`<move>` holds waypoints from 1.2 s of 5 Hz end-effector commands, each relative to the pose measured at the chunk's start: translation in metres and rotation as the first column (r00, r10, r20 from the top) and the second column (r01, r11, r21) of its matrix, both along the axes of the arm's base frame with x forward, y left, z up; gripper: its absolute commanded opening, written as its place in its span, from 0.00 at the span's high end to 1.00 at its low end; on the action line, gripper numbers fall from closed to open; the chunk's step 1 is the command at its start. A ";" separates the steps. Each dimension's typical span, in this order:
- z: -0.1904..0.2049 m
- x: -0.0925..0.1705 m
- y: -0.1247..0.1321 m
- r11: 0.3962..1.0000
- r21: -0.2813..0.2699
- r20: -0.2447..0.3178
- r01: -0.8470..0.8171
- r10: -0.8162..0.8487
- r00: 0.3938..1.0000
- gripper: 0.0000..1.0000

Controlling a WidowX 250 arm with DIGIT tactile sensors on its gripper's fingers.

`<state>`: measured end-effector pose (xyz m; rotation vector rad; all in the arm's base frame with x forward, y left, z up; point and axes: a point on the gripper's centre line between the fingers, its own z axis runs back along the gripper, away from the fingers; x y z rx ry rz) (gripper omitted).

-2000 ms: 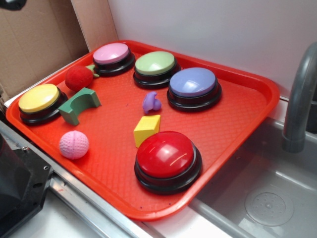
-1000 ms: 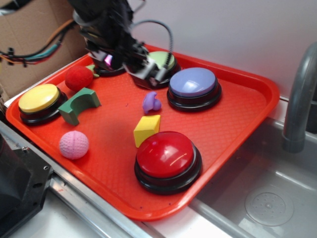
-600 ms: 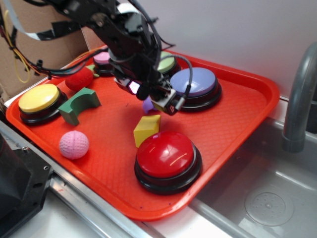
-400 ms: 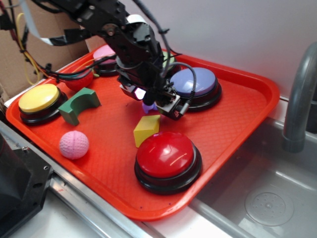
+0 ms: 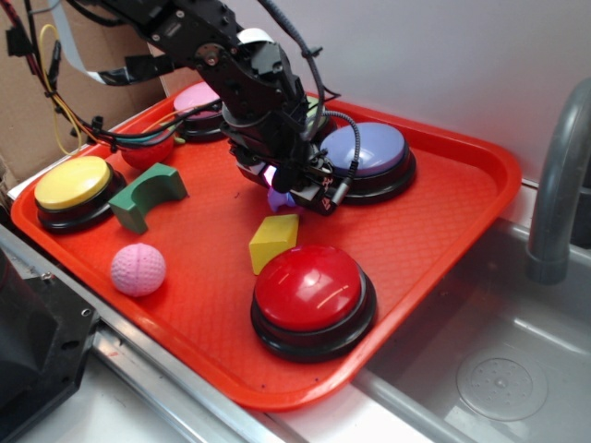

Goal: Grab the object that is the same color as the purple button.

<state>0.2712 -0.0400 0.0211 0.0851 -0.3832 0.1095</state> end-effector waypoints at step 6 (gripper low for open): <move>0.204 -0.027 0.051 0.974 -0.053 -0.073 -0.222 0.218 0.973 1.00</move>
